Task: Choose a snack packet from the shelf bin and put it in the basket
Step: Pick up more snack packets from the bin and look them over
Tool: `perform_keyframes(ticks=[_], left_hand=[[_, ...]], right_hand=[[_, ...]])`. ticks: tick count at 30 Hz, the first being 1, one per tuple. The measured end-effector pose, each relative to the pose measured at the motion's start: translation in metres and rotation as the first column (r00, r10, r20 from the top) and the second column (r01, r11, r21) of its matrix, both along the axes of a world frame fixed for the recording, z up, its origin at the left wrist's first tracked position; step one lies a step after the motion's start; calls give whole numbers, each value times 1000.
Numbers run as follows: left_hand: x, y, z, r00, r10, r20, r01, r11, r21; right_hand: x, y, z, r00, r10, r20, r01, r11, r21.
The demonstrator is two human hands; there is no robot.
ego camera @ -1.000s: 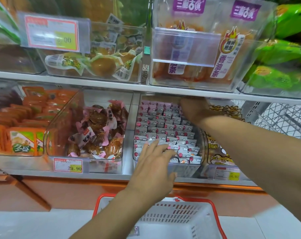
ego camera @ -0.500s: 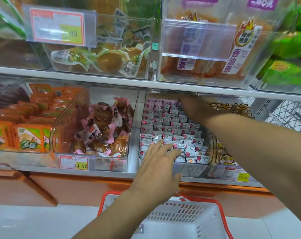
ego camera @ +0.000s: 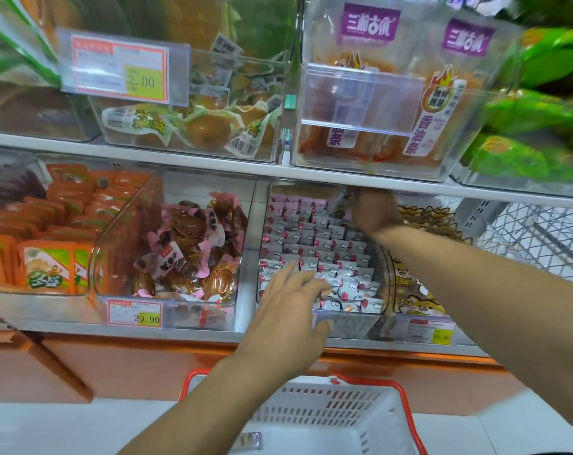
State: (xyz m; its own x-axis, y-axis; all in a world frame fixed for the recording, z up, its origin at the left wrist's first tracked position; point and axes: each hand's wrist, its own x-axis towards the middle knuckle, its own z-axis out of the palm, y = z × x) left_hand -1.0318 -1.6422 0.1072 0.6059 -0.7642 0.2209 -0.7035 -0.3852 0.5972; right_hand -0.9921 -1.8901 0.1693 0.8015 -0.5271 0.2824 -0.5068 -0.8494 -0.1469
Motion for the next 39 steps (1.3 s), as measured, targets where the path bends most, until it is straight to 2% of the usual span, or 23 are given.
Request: perform_keyframes(ticks=[1, 3, 4, 5, 6, 7, 10, 13, 15, 18, 21, 23, 25, 31, 39], left_hand=[[1, 0, 1, 1000, 14, 8, -14, 999, -41], [0, 1, 10, 996, 84, -19, -86, 980, -181], [-1, 2, 16, 989, 128, -68, -142, 956, -259], [-1, 4, 22, 975, 168, -145, -206, 926, -317], [0, 5, 27, 952, 196, -233, -272, 893, -360], [1, 7, 30, 921, 202, -332, -329, 860, -389], [2, 14, 36, 778, 129, -615, -449, 800, -399], [-5, 20, 33, 633, 68, -771, -489, 808, -330], [-10, 25, 30, 546, 19, -838, -537, 775, -333], [-12, 34, 25, 404, -68, -912, -609, 724, -324], [-11, 38, 21, 273, -129, -953, -666, 690, -284], [-10, 38, 19, 222, -147, -964, -707, 657, -263], [-9, 38, 16, 235, -118, -965, -719, 647, -255], [-10, 38, 12, 382, -87, -920, -672, 657, -341], [-12, 37, 8, 379, -77, -922, -665, 670, -330]], right_hand=[[-4, 1, -1, 990, -82, 118, 73, 994, 78], [-23, 21, 2, 904, -279, 325, 123, 895, 428], [-38, 35, 5, 831, -363, 421, 29, 785, 619], [-53, 49, 6, 747, -449, 491, -119, 636, 763], [-70, 64, 8, 671, -533, 516, -264, 478, 838], [-86, 78, 9, 642, -570, 514, -348, 381, 857], [-127, 115, 3, 657, -571, 492, -482, 183, 857], [-148, 132, -5, 681, -590, 433, -525, 18, 851], [-155, 132, -11, 727, -565, 389, -506, -58, 861], [-160, 127, -16, 778, -513, 363, -477, -107, 872], [-160, 126, -22, 808, -472, 353, -440, -85, 894], [-160, 124, -28, 812, -472, 344, -429, -81, 900], [-159, 122, -33, 807, -485, 337, -427, -84, 901], [-160, 117, -36, 809, -496, 316, -396, -61, 916], [-163, 117, -36, 816, -470, 336, -395, -29, 918]])
